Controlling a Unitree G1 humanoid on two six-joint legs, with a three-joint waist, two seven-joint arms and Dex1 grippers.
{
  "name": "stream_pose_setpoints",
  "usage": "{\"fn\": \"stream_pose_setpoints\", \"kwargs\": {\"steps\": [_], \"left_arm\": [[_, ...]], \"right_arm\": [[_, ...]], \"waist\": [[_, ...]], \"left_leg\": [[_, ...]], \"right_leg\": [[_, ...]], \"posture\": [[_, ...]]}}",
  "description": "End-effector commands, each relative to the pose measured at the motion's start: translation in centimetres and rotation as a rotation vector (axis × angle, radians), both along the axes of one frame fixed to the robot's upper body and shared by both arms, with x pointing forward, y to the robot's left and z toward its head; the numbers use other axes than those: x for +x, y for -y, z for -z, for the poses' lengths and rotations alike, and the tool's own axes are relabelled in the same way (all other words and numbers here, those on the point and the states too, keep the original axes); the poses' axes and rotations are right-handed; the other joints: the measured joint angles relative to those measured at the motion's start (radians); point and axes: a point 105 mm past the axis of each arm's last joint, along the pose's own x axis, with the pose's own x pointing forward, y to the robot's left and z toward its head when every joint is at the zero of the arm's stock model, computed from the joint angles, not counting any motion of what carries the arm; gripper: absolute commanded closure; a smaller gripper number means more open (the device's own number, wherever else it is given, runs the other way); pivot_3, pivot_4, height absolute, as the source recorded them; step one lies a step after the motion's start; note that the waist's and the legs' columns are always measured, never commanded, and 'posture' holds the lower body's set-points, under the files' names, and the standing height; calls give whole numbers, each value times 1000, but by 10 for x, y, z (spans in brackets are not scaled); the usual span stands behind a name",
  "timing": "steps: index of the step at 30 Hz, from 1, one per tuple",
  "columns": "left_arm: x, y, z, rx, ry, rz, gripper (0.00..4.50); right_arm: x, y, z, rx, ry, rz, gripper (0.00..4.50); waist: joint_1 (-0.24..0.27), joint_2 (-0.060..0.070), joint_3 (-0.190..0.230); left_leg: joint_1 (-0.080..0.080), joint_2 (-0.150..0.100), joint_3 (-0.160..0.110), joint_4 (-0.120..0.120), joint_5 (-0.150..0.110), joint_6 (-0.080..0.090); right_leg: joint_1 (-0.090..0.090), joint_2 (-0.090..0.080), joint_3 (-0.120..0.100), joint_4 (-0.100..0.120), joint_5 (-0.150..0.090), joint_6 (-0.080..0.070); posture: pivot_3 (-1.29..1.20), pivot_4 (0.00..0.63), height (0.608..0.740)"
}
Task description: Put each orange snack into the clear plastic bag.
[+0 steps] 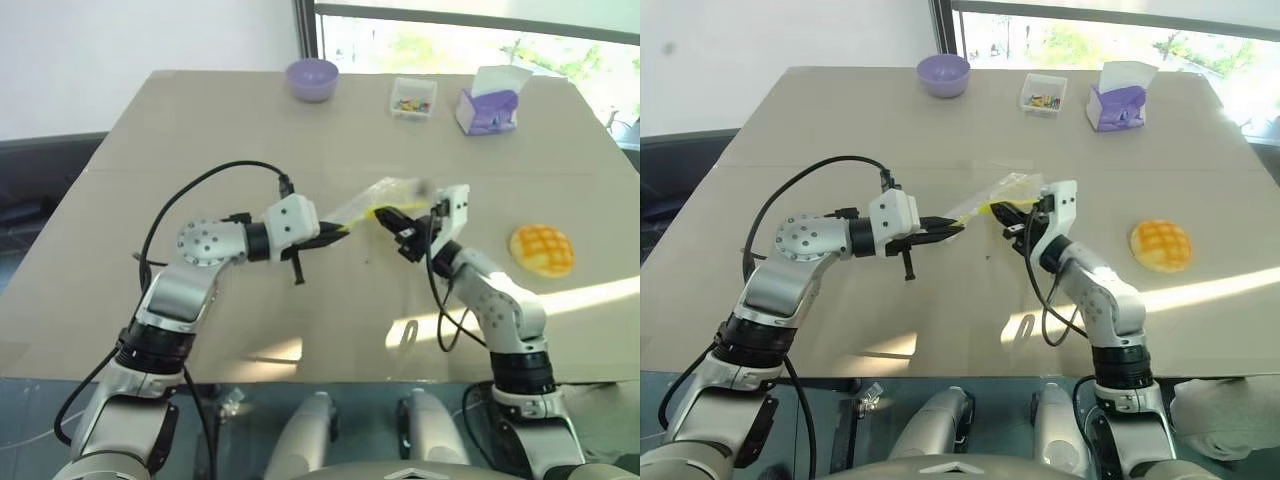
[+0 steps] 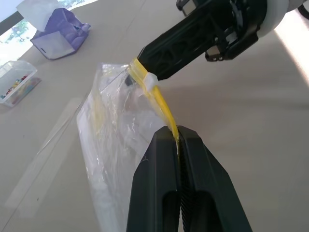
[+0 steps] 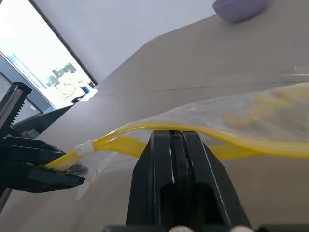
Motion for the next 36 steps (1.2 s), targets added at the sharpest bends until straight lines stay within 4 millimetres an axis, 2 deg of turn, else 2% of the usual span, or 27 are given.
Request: {"fn": "stream_pose_setpoints", "kwargs": {"steps": [1,2,3,6,8,11,15,17,21,27,30,32,36], "left_arm": [[-6,3,-12,-28,37,22,4500],[-6,3,-12,-29,36,23,4500],[-6,4,-13,-31,35,23,4500],[-7,4,-13,-33,32,26,4500],[-7,5,-13,-34,31,28,4500],[-7,6,-14,-37,31,30,4500],[-5,6,-15,-58,19,16,4500],[0,4,-17,-70,14,-20,4500],[13,-2,-22,-99,5,-100,4500],[23,-8,-23,-104,7,-136,4500],[24,-8,-21,-102,7,-136,4500],[25,-8,-21,-98,9,-137,4500],[25,-8,-19,-89,10,-134,4500]], "right_arm": [[12,8,-7,-99,88,90,4458],[18,12,-2,-215,135,136,4458],[21,14,-1,-254,156,154,4458],[21,11,-19,0,91,135,4458],[20,10,-25,94,70,119,4458],[21,10,-26,140,49,124,4458],[15,4,-22,107,47,71,4458],[13,7,-18,43,62,74,4458],[6,18,1,-244,157,70,4458],[-6,38,11,-447,248,59,4458],[-15,46,8,-494,297,57,3662],[-21,49,1,-508,344,55,2662],[-39,45,-17,-499,451,-18,2662]], "waist": [[0,0,0],[0,0,0],[0,0,0],[-1,0,0],[-5,1,0],[-4,1,1],[1,2,1],[0,2,1],[2,2,1],[-4,2,1],[0,2,1],[2,2,1],[1,2,1]], "left_leg": [[0,0,0,0,0,0],[0,0,0,0,0,0],[0,-1,0,0,0,0],[0,-1,1,0,0,0],[1,1,1,-1,0,0],[1,2,2,-1,0,0],[2,1,2,-1,0,0],[2,1,2,-1,0,0],[1,0,2,-1,0,0],[2,0,3,-1,0,0],[2,0,3,-1,0,0],[2,0,3,-1,0,0],[2,0,3,-1,0,0]], "right_leg": [[0,0,0,0,0,0],[0,0,0,0,0,0],[0,0,0,0,0,0],[0,1,1,0,0,0],[-1,2,2,0,1,-1],[-1,2,3,0,1,-1],[-1,2,3,0,1,-1],[-1,2,3,0,1,-1],[-1,2,3,0,1,-1],[-1,2,3,0,1,-1],[-1,2,3,0,1,-1],[0,2,3,0,1,-1],[0,2,3,0,1,-1]], "posture": [[0,150,740],[0,150,740],[0,150,740],[0,150,740],[0,150,740],[0,150,740],[0,150,740],[0,150,740],[0,150,740],[0,150,740],[0,150,740],[0,150,740],[0,150,740]]}}
